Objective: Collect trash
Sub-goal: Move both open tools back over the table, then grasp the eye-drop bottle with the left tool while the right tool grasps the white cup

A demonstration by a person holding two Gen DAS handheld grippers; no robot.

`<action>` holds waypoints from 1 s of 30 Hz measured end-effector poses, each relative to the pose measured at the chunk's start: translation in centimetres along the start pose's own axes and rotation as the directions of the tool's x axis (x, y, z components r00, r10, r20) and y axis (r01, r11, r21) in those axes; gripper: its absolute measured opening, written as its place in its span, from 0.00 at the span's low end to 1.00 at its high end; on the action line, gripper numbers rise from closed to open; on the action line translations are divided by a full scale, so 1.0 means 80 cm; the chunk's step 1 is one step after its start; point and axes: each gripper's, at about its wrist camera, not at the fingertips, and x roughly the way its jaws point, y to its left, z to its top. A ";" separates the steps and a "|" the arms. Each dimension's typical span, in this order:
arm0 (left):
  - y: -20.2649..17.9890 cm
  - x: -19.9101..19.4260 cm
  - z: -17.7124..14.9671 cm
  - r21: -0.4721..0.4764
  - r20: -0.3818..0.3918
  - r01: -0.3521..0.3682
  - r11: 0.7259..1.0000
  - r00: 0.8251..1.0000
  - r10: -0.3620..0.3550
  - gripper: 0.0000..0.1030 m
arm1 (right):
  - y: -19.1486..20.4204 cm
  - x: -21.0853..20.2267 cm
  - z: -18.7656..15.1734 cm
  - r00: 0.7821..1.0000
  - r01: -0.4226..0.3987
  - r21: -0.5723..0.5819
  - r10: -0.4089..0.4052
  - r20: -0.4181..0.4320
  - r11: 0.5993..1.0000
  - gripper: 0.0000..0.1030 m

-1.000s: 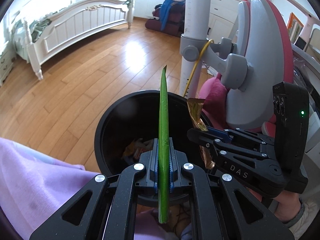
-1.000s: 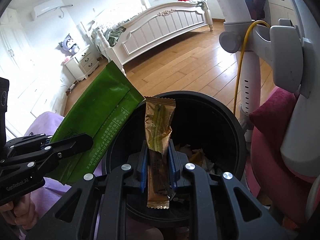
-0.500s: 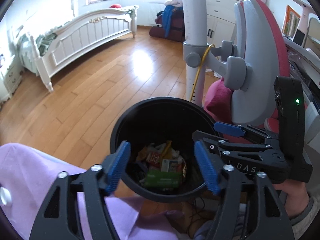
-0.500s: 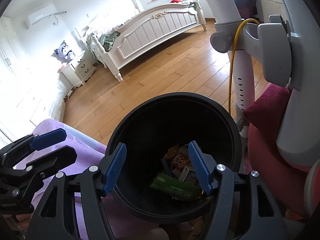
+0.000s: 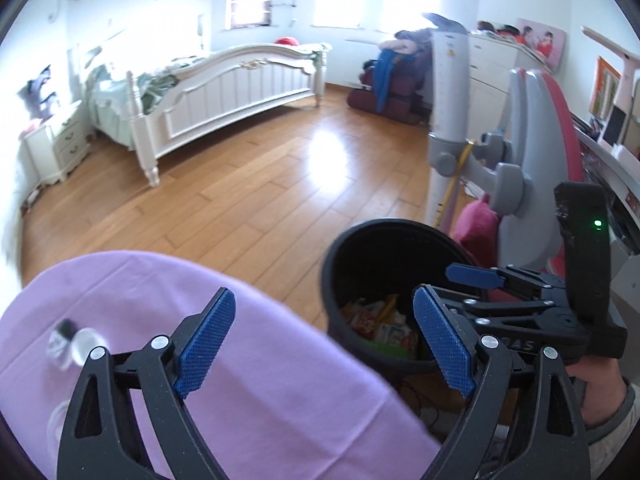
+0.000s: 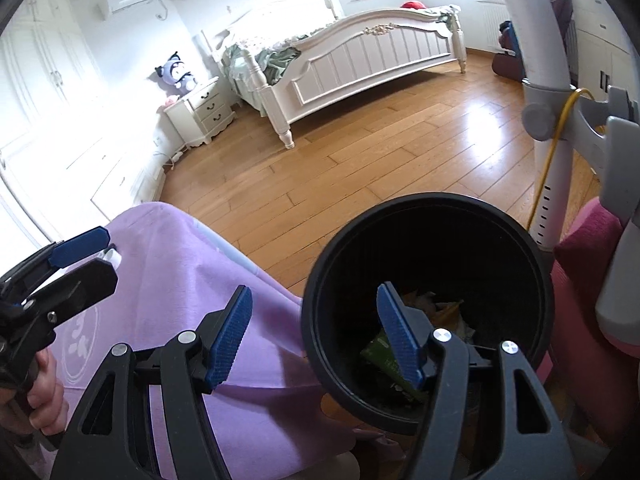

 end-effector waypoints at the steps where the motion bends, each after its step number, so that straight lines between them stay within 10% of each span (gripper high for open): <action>1: 0.014 -0.006 -0.002 -0.010 0.001 -0.019 1.000 1.000 0.019 0.87 | 0.011 0.002 0.001 1.000 -0.009 -0.016 0.009 -0.003 1.000 0.63; 17: 0.260 -0.041 -0.065 -0.197 -0.116 -0.222 0.955 0.972 0.203 0.80 | 0.193 0.053 0.007 0.981 -0.178 -0.301 0.145 -0.130 0.937 0.63; 30: 0.309 -0.005 -0.065 -0.140 -0.165 -0.240 0.961 0.962 0.216 0.61 | 0.273 0.100 0.006 0.965 -0.221 -0.435 0.129 -0.229 0.873 0.60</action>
